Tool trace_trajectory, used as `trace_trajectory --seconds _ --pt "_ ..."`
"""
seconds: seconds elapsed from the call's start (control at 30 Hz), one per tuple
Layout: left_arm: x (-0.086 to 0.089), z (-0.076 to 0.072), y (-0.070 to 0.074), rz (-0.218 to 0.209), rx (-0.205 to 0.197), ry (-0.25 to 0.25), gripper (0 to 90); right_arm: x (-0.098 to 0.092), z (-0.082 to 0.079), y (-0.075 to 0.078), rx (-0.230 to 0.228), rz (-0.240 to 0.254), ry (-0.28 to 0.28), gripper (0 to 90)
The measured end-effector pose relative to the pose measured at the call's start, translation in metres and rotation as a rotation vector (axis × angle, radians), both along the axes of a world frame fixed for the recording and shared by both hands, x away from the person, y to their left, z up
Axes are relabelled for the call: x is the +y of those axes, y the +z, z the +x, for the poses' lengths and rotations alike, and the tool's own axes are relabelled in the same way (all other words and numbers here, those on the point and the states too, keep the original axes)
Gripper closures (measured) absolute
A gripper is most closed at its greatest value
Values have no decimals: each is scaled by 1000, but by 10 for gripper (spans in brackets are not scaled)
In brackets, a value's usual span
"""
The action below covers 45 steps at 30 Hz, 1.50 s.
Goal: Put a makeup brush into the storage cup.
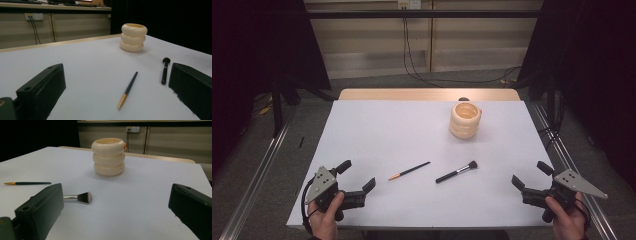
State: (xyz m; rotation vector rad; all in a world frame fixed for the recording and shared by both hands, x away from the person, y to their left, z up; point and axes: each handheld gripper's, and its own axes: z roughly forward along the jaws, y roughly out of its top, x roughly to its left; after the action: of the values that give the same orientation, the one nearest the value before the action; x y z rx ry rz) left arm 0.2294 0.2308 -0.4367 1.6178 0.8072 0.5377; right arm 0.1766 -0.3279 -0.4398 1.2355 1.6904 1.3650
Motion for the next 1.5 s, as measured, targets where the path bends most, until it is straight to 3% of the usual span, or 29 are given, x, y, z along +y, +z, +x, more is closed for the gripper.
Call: trace_trajectory --seconds 0.4,0.6,0.8,1.03,1.5 --pt "-2 -2 2 5 8 -10 9 -1 1 -1 0 -4 14 0" --pt "-1 -3 2 -27 21 -16 11 -1 1 -1 -6 7 28 0" --pt "-4 -6 7 -2 -9 -33 10 0 -2 1 -9 14 25 0" --pt "-10 -10 13 -5 -11 -57 10 3 -2 1 -19 5 58 0" --pt "-19 4 19 41 -27 -73 10 3 -1 1 -14 6 62 0"
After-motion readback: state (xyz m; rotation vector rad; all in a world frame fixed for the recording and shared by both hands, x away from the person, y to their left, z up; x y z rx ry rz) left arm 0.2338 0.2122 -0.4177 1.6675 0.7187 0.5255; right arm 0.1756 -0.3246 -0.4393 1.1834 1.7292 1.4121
